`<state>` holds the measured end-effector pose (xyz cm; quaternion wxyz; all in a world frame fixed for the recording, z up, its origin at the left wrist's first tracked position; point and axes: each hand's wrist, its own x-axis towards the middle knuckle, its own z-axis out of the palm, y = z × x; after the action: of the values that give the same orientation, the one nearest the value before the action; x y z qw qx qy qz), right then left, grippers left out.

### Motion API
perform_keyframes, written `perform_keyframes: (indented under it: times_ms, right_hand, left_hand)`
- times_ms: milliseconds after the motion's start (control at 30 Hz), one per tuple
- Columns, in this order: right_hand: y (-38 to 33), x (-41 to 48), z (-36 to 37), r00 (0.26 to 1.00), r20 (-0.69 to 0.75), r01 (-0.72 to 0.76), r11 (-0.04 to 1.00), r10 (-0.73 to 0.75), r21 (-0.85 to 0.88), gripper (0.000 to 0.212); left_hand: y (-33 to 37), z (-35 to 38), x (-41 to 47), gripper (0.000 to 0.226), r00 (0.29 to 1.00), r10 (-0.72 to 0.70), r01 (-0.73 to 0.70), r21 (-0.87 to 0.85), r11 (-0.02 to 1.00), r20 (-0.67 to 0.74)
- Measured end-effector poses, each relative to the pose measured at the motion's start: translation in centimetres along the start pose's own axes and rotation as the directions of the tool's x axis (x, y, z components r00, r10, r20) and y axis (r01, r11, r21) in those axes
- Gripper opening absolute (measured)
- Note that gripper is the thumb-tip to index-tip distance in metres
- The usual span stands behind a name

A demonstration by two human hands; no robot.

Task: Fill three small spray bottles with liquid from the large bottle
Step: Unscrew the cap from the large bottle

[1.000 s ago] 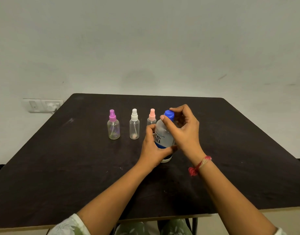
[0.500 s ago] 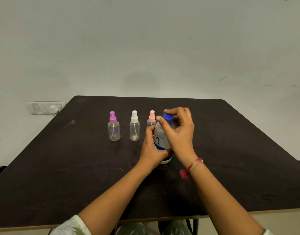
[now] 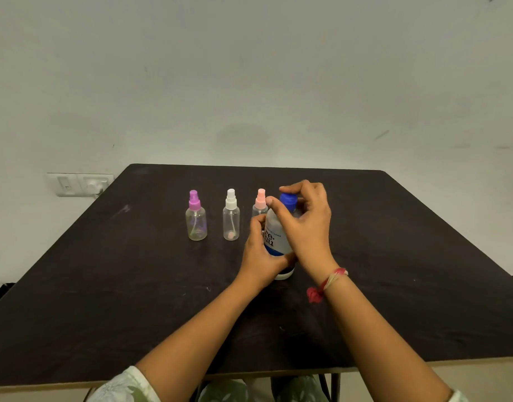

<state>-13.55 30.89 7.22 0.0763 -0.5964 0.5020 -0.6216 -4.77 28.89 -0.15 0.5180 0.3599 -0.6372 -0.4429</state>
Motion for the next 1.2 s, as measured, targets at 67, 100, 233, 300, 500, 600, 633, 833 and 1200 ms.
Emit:
perform_keyframes:
  times_ms: [67,100,233,300,500,600,633,833,1200]
  right_hand:
    - [0.1,-0.2,-0.1,1.000,-0.016,0.022,1.000,-0.022,-0.001,0.015]
    - [0.2,-0.4,-0.2,0.998,-0.028,0.054,0.998,-0.054,-0.017,0.016]
    - [0.5,-1.1,-0.4,0.995,0.038,0.087,0.996,-0.087,-0.004,0.029]
    - [0.5,-1.3,-0.2,0.989,0.072,0.130,0.990,-0.126,-0.046,0.031]
    - [0.2,-0.3,0.4,0.998,-0.016,0.059,0.994,-0.061,-0.091,0.021]
    - [0.4,-0.4,0.3,0.997,-0.044,0.053,0.996,-0.056,-0.067,0.016]
    - [0.6,-0.7,0.2,0.995,-0.052,0.079,0.995,-0.082,-0.059,0.019]
    - [0.4,-1.2,0.0,0.994,0.029,0.111,0.993,-0.110,-0.034,0.025]
    - [0.6,-0.9,-0.1,0.996,-0.041,0.073,0.997,-0.073,-0.010,0.025]
  left_hand:
    - [-0.1,0.0,0.0,0.082,1.000,-0.001,0.001,-0.001,1.000,-0.006]
    - [-0.1,0.0,0.0,0.082,1.000,-0.001,0.001,0.003,1.000,-0.008]
    - [-0.2,0.0,0.1,0.083,1.000,-0.009,0.009,0.009,1.000,-0.011]
    - [-0.1,0.1,0.1,0.082,1.000,-0.018,0.018,-0.002,1.000,-0.019]
    - [-0.4,0.0,0.2,0.081,1.000,-0.018,0.018,-0.006,1.000,-0.008]
    - [-0.6,0.0,0.1,0.083,1.000,-0.015,0.015,-0.012,1.000,-0.006]
    - [-0.6,0.0,0.1,0.082,1.000,-0.014,0.014,-0.006,1.000,-0.003]
    - [-0.3,0.1,0.2,0.073,1.000,-0.017,0.017,0.008,1.000,-0.015]
    - [-0.5,0.0,0.2,0.080,1.000,-0.017,0.017,0.011,1.000,-0.007]
